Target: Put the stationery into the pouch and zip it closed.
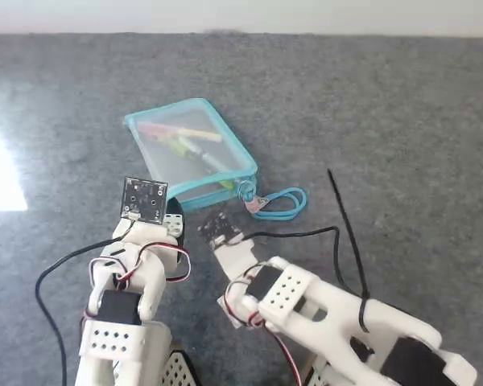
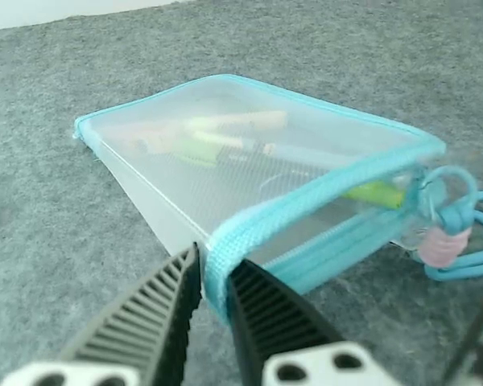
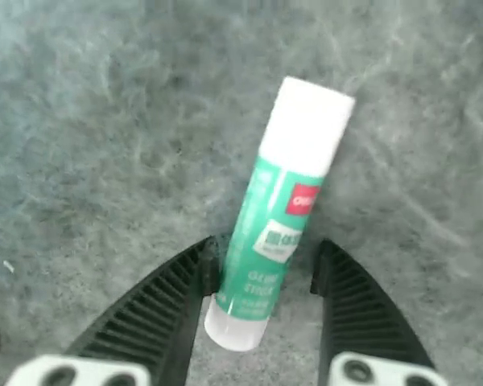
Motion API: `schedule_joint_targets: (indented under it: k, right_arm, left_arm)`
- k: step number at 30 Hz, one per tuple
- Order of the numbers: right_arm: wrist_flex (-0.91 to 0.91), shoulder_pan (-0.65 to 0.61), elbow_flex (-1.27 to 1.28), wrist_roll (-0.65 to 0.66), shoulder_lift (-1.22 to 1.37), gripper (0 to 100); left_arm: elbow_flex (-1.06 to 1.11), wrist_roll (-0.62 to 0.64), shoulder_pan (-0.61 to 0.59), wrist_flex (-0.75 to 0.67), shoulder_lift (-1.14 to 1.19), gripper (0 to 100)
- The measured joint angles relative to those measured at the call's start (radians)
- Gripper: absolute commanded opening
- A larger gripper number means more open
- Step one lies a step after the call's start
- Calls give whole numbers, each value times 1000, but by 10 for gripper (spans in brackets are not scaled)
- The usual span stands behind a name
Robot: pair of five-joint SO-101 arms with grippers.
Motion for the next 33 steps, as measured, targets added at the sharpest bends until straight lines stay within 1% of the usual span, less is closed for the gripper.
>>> schedule_joint_targets:
  k: [3, 6, 9, 11, 13, 16, 18, 21, 26, 31, 33]
  right_arm:
    - [0, 74, -5, -2, 15, 52]
    - [0, 163, 0, 3, 15, 26]
    - [0, 258, 0, 86, 18, 6]
    - [0, 311, -18, 192, 34, 8]
    - [28, 362, -44, 333, 40, 8]
    - [133, 419, -114, 578, 43, 8]
    - [221, 423, -170, 703, 43, 8]
    - [325, 434, -253, 726, 35, 8]
    - [456, 434, -431, 732, -74, 8]
    - [497, 430, -629, 664, -98, 8]
    - [508, 396, -692, 658, -71, 8]
  left_arm:
    - [0, 0, 0, 0, 0, 11]
    - [0, 0, 0, 0, 0, 11]
    - [0, 0, 0, 0, 0, 11]
    - [0, 0, 0, 0, 0, 11]
    - [0, 0, 0, 0, 0, 11]
    - [0, 0, 0, 0, 0, 11]
    - [0, 0, 0, 0, 0, 11]
    - [0, 0, 0, 0, 0, 11]
    - [0, 0, 0, 0, 0, 11]
    - [0, 0, 0, 0, 0, 11]
    - [0, 0, 0, 0, 0, 11]
